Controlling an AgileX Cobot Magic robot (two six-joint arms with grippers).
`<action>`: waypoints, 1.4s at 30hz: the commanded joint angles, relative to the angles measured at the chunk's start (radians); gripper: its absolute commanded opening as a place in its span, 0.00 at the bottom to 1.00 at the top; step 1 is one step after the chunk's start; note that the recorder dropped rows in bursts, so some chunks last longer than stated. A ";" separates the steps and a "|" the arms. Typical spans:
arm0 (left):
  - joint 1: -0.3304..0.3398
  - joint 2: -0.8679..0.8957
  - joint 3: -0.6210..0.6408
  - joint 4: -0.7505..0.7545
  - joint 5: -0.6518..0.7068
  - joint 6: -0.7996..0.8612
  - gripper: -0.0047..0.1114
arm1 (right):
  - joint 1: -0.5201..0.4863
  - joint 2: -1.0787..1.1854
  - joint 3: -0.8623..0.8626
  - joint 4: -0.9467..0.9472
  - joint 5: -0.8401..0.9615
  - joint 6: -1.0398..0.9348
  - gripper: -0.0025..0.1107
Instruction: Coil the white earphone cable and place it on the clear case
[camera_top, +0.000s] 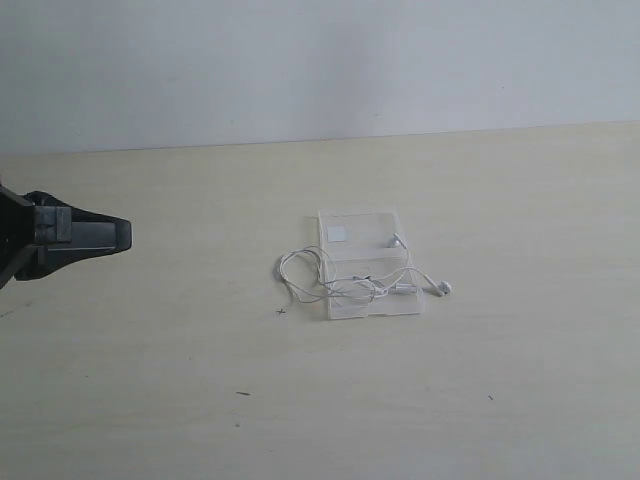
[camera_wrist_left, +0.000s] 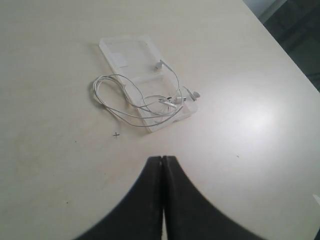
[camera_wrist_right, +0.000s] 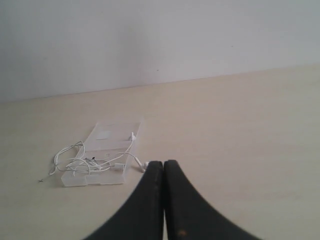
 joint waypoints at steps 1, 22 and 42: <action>0.003 0.000 0.005 -0.005 0.003 0.006 0.04 | -0.007 -0.006 0.004 -0.003 0.000 0.003 0.02; 0.003 0.000 0.005 -0.005 0.003 0.006 0.04 | -0.040 -0.006 0.004 -0.003 0.009 0.003 0.02; 0.003 0.000 0.005 -0.005 0.003 0.006 0.04 | -0.053 -0.006 0.004 -0.003 -0.007 0.005 0.02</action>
